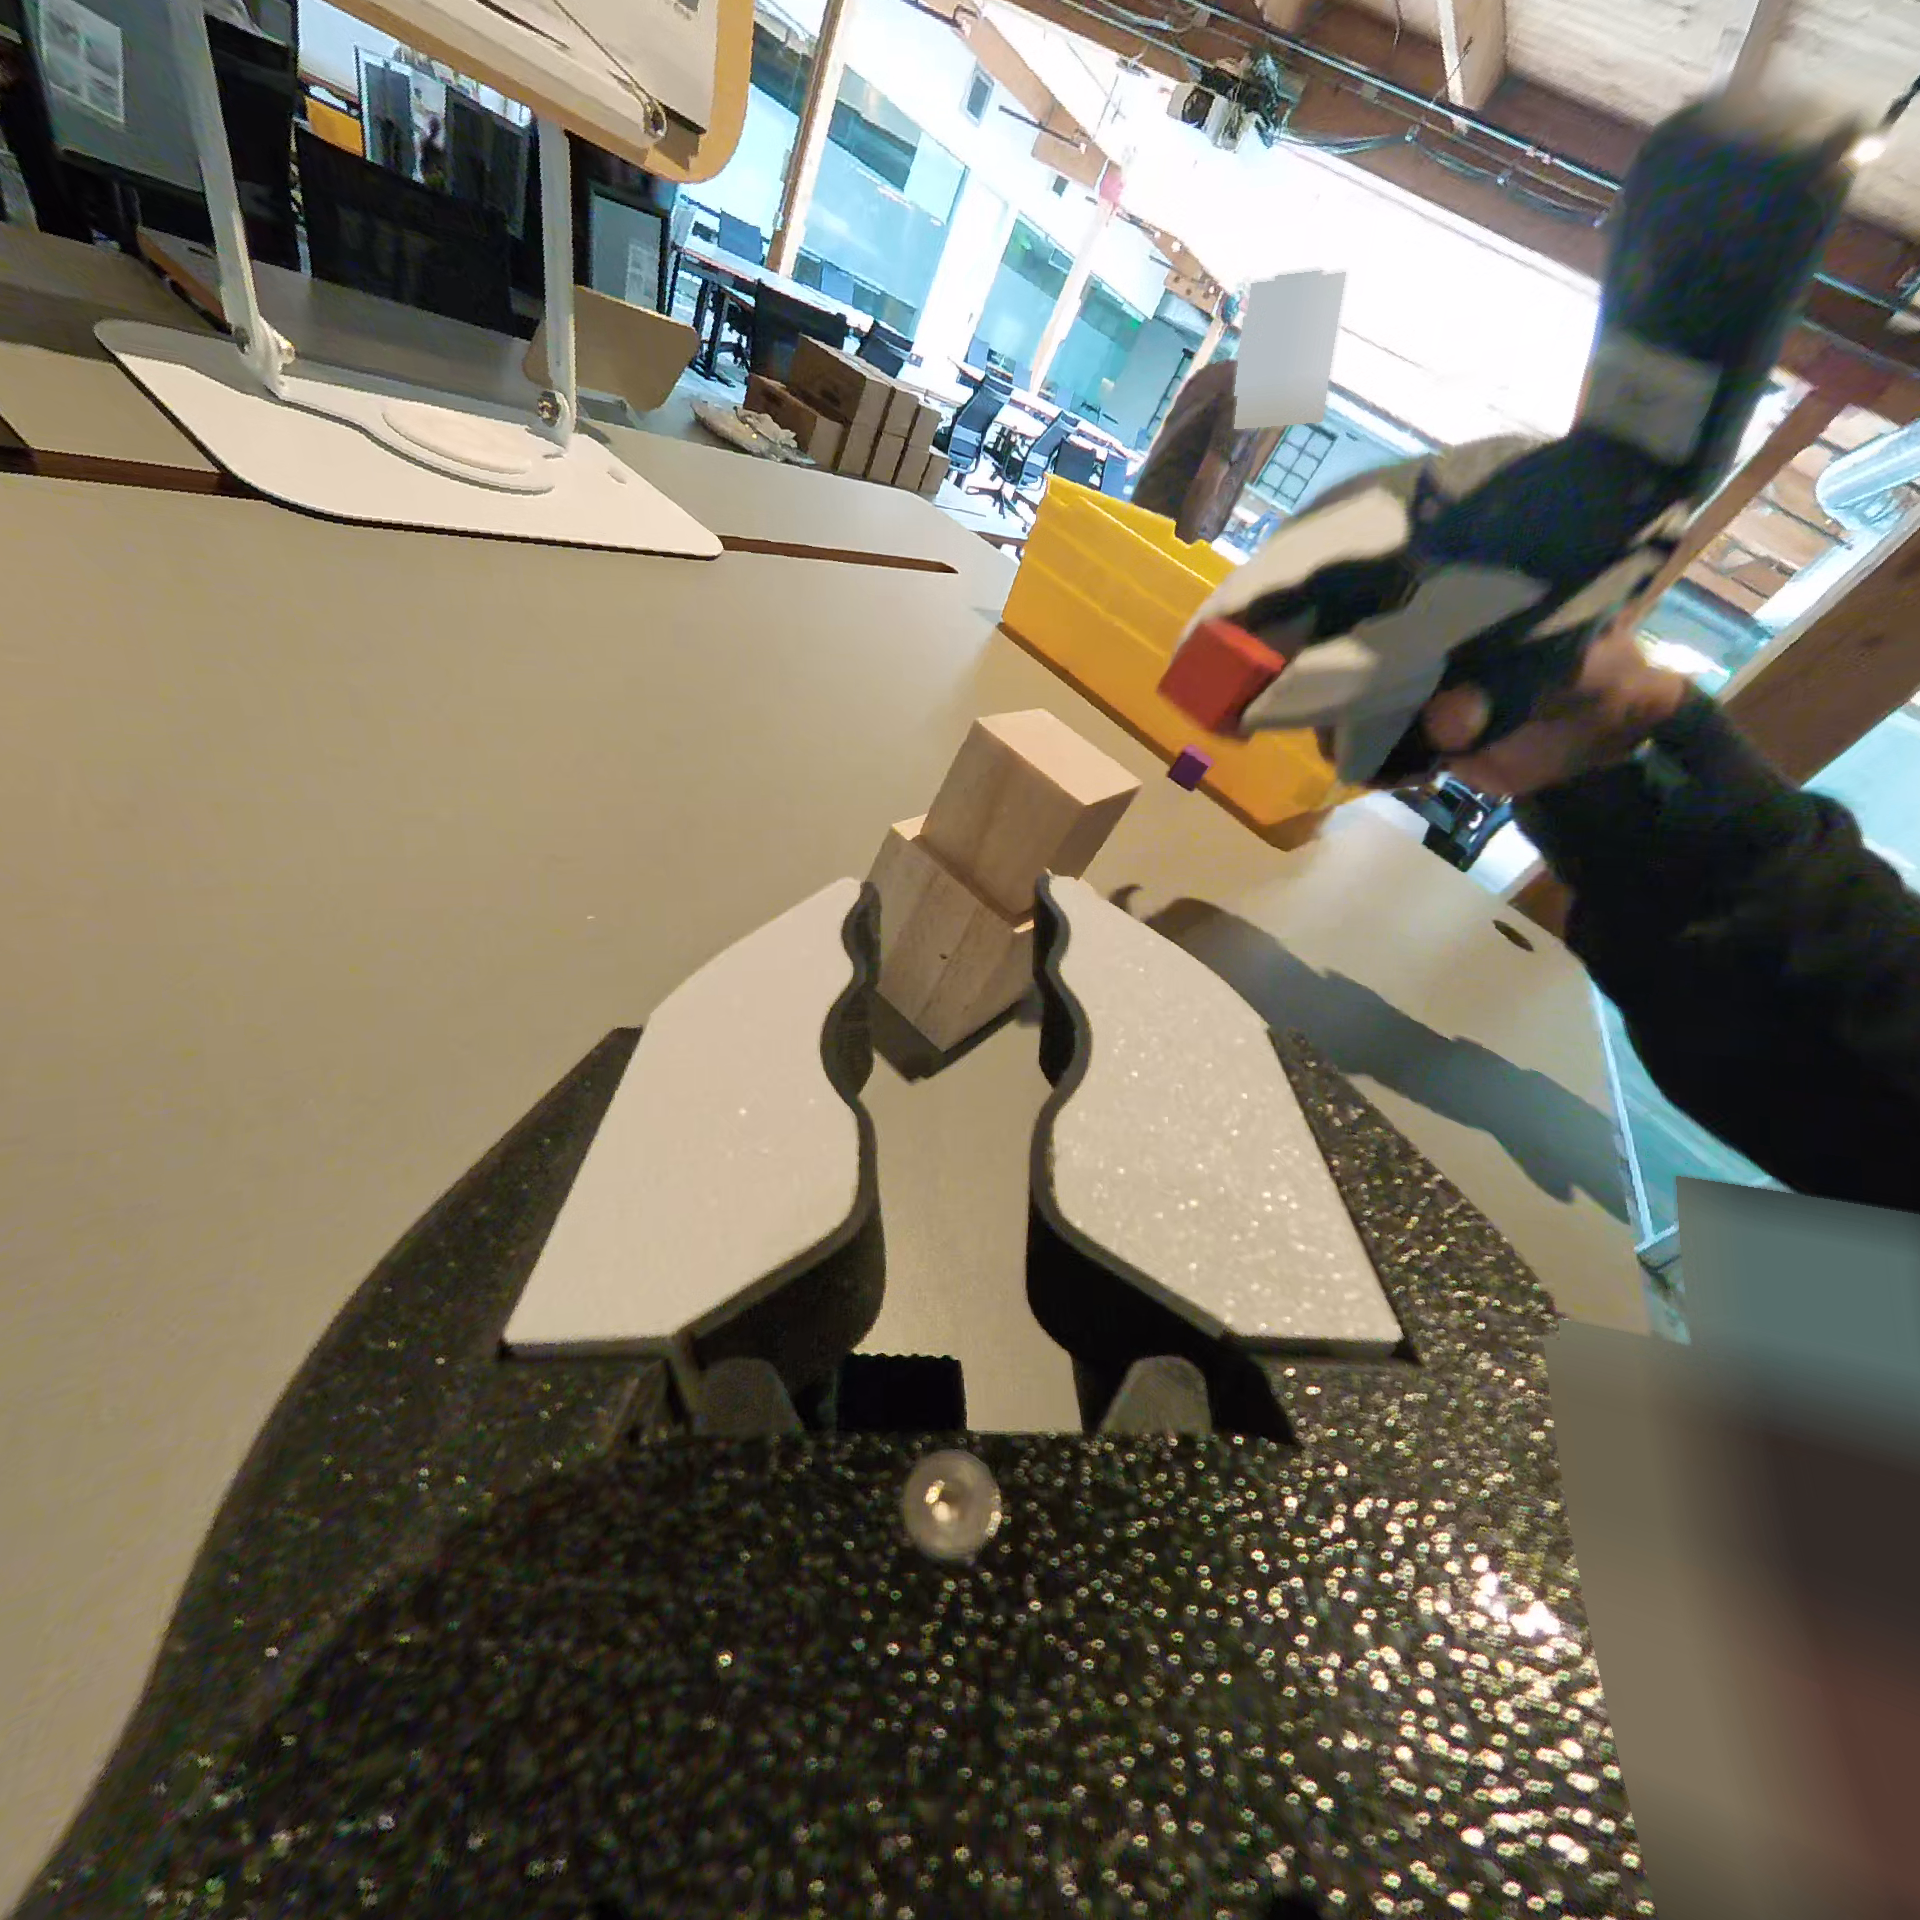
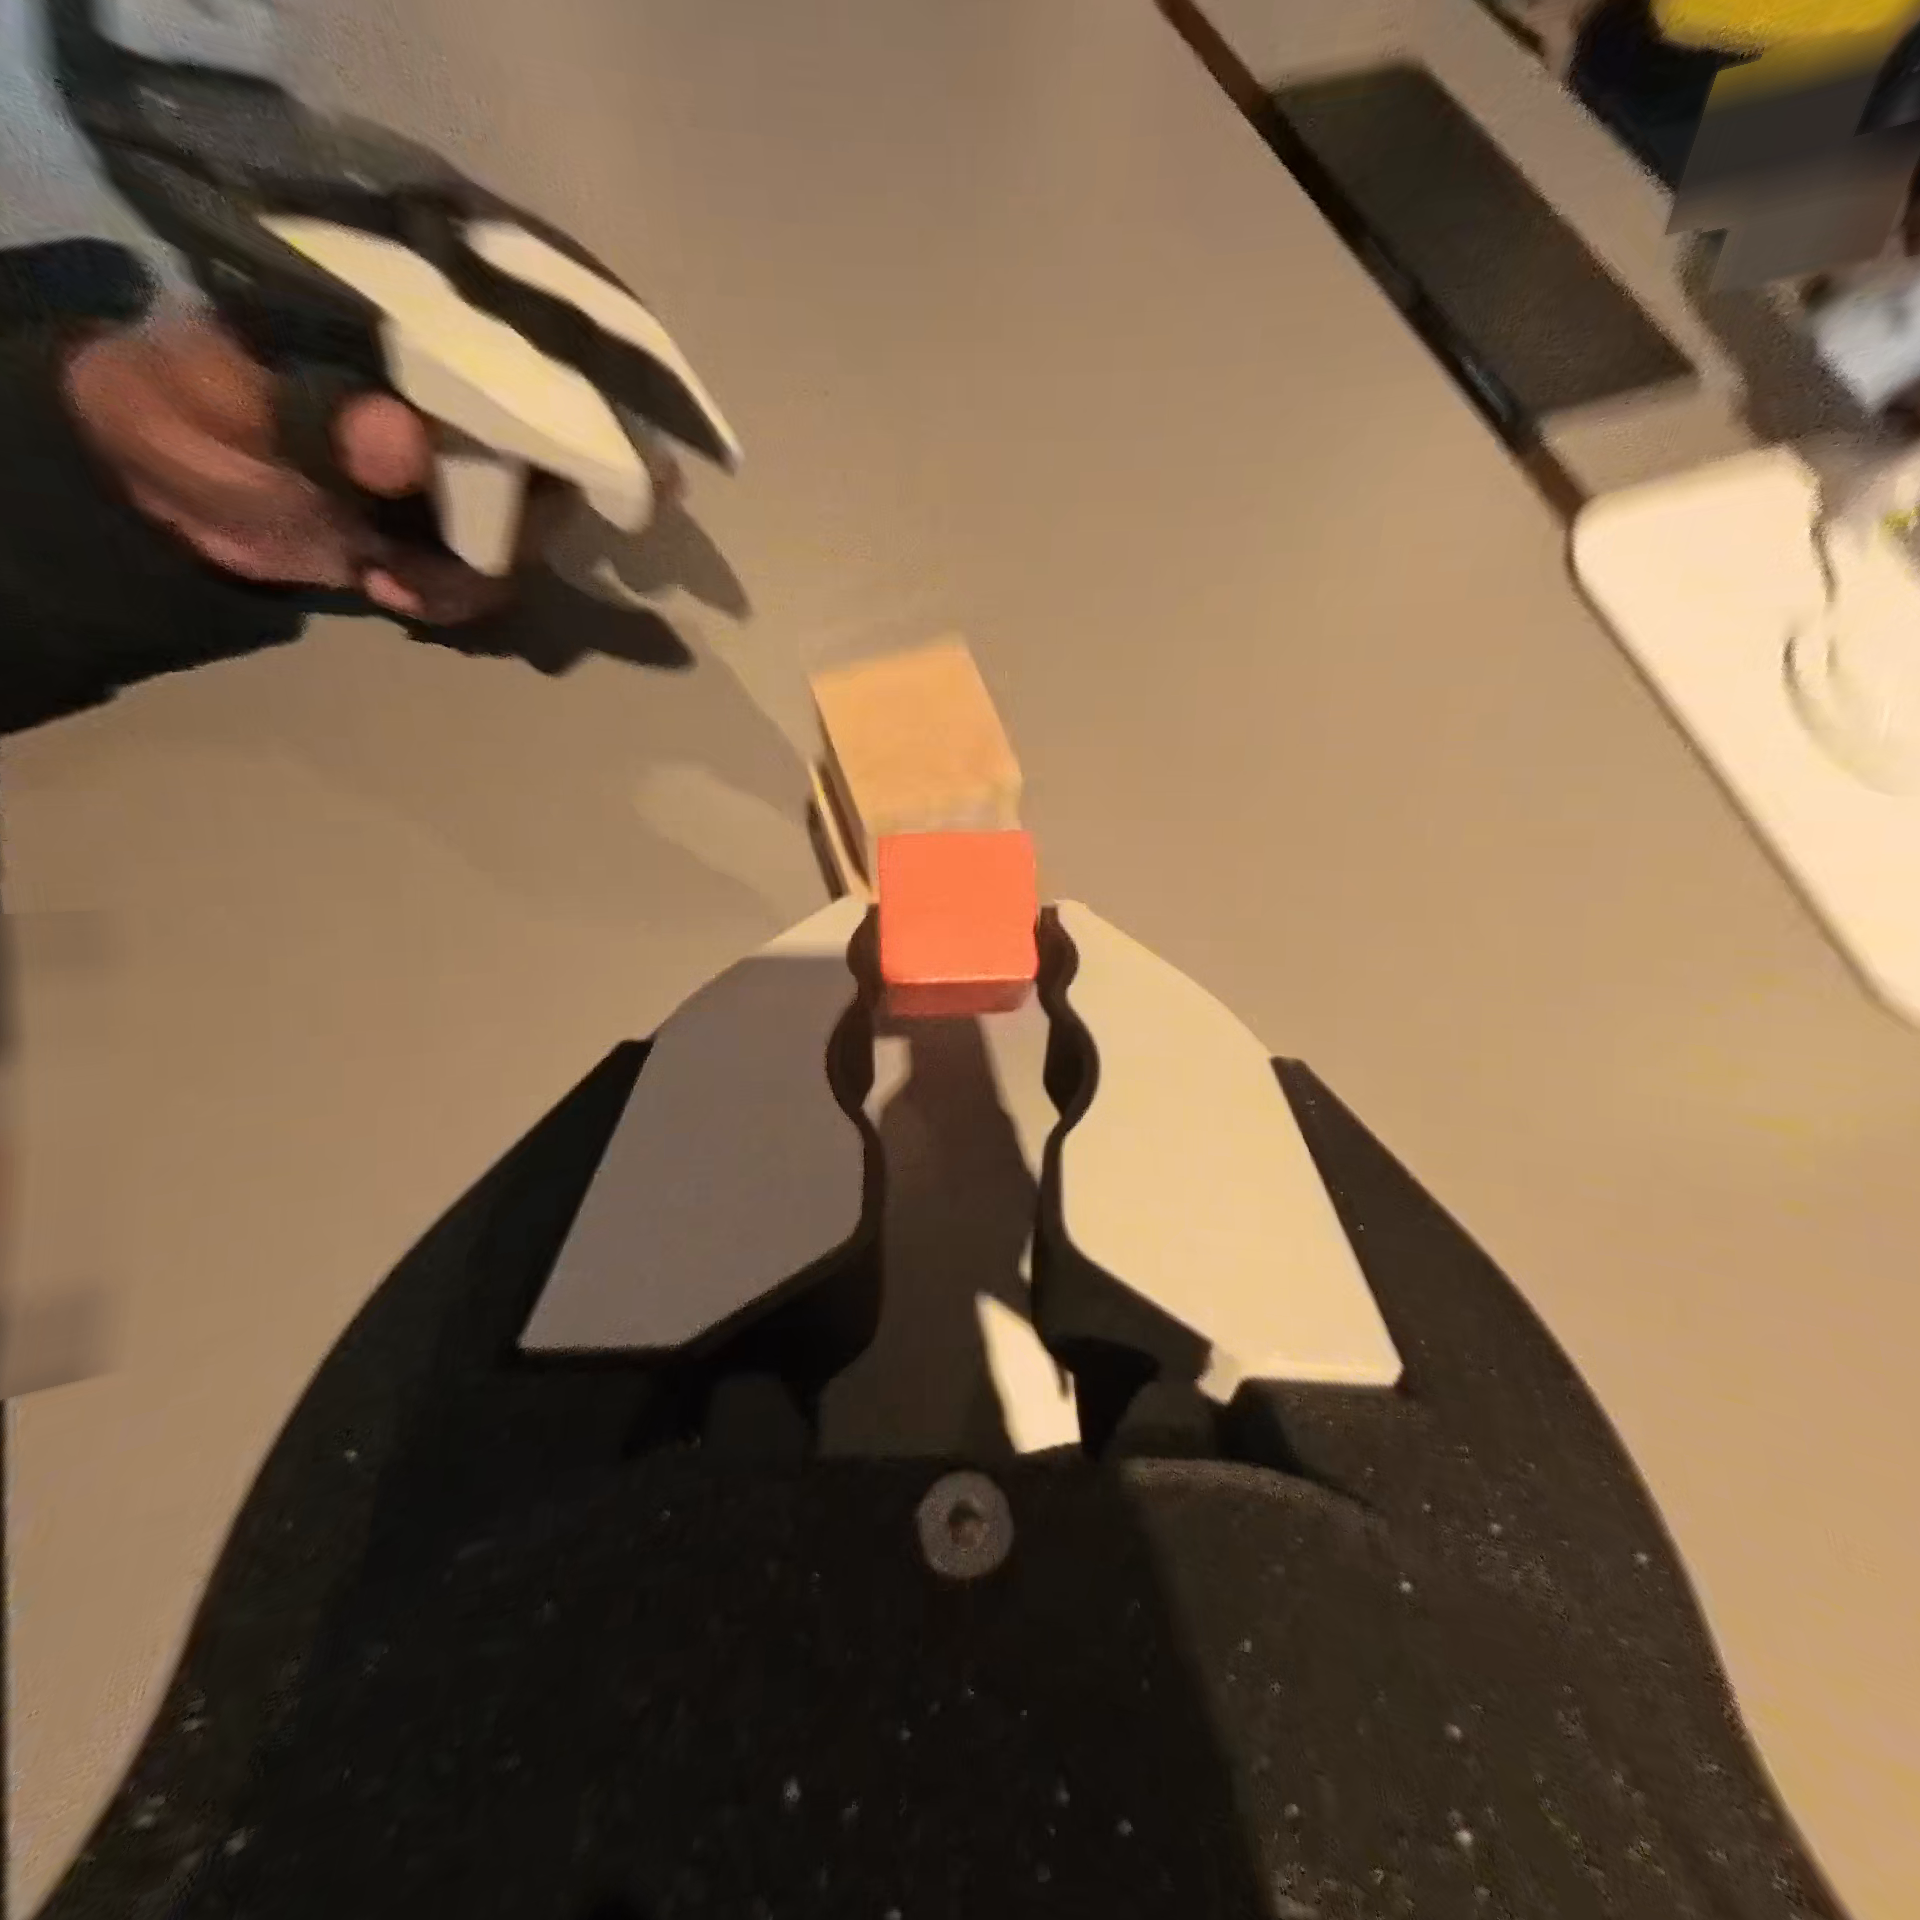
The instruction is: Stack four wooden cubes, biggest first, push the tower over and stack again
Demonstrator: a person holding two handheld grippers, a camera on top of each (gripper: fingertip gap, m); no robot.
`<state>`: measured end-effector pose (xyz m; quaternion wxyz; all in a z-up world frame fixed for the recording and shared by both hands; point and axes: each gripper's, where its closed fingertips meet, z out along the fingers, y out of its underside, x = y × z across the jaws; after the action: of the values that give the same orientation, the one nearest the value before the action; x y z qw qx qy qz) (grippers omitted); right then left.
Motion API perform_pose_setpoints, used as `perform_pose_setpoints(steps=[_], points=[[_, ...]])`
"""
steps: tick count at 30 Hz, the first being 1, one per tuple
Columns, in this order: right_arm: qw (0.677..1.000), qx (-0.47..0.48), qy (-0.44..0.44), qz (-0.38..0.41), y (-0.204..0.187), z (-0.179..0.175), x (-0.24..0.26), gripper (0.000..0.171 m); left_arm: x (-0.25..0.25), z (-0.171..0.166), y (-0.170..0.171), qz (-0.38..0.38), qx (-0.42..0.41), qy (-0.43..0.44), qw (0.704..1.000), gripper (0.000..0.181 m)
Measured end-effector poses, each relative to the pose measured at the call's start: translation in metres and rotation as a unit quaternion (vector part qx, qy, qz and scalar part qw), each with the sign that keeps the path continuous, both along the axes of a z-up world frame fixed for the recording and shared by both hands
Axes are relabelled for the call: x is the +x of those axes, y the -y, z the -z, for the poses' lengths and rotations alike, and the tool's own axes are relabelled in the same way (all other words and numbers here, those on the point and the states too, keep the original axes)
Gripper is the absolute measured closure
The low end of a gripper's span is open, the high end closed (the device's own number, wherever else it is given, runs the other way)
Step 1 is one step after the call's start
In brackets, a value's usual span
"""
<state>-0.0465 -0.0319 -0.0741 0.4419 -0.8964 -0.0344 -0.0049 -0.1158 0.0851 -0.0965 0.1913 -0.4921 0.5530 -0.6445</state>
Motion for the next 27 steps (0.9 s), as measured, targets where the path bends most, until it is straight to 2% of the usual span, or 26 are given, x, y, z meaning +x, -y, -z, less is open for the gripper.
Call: perform_pose_setpoints(steps=[3, 8, 13, 27], points=[[0.995, -0.021, 0.039, -0.094, -0.03, -0.028, -0.016, 0.143, 0.0, 0.0, -0.001, 0.0, -0.004, -0.001, 1.0, 0.154], [0.978, -0.088, 0.074, -0.174, -0.048, -0.007, -0.022, 0.143, -0.001, -0.003, -0.002, -0.001, -0.012, 0.008, 1.0, 0.154], [0.977, -0.102, 0.063, -0.176, -0.055, 0.008, -0.02, 0.142, -0.002, -0.003, -0.002, 0.004, -0.018, 0.008, 1.0, 0.154], [0.981, -0.101, 0.039, -0.159, -0.057, 0.016, -0.015, 0.143, 0.0, 0.0, 0.0, 0.012, -0.02, -0.006, 1.0, 0.154]])
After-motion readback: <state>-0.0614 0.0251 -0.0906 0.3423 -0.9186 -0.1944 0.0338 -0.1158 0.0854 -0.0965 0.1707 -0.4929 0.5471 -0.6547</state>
